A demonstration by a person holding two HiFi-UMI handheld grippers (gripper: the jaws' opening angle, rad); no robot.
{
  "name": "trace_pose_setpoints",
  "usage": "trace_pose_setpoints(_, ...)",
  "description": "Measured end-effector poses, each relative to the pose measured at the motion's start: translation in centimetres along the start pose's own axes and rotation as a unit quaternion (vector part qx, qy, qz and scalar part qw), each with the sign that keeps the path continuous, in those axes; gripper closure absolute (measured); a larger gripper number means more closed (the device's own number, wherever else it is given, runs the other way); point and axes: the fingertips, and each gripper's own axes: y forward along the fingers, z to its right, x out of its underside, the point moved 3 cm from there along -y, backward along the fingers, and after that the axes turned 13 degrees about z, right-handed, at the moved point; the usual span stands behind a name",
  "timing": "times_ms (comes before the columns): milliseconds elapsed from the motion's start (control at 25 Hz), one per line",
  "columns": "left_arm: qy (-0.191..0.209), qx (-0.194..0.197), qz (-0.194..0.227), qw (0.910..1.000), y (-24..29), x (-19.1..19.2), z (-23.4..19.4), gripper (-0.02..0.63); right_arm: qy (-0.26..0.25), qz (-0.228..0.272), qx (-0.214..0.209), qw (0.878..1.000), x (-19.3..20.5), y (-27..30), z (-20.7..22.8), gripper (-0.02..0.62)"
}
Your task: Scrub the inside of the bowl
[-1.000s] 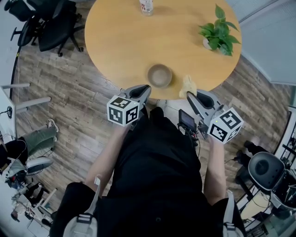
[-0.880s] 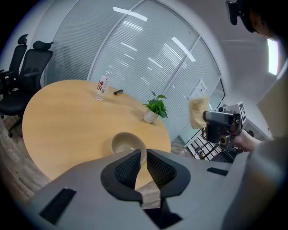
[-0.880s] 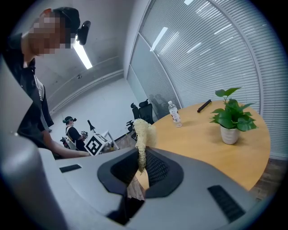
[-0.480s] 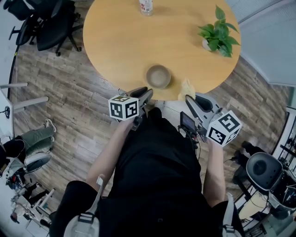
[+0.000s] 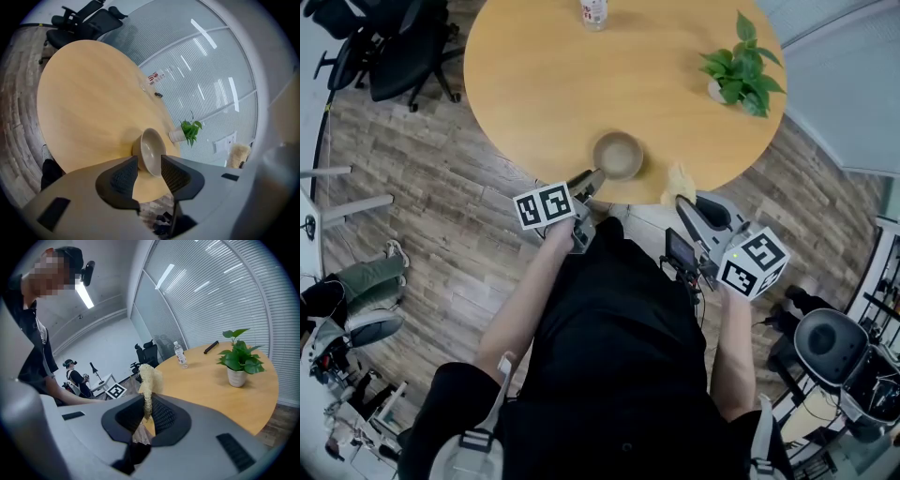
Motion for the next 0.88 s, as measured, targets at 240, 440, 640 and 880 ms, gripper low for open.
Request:
trace_pose_setpoints(240,-0.028,-0.013,0.006,0.9995,0.7,0.1,-1.0,0.457,0.001,-0.008,0.0,1.0,0.3,0.0,0.0,0.558)
trace_pose_setpoints(440,-0.046,-0.022,0.001,0.9987,1.3,0.3,-1.5,0.459,-0.001,-0.011,-0.001,1.0,0.3,0.3,-0.1,0.558)
trace_pose_setpoints(640,-0.072,-0.03,0.0,0.9969,1.8,0.6,-2.0,0.507,0.0,-0.014,-0.001,1.0,0.3,0.3,-0.1,0.558)
trace_pose_setpoints(880,-0.073,-0.025,-0.01,0.9969,2.1,0.4,-1.6,0.535,0.001,-0.014,0.0,1.0,0.2,0.4,-0.1,0.558)
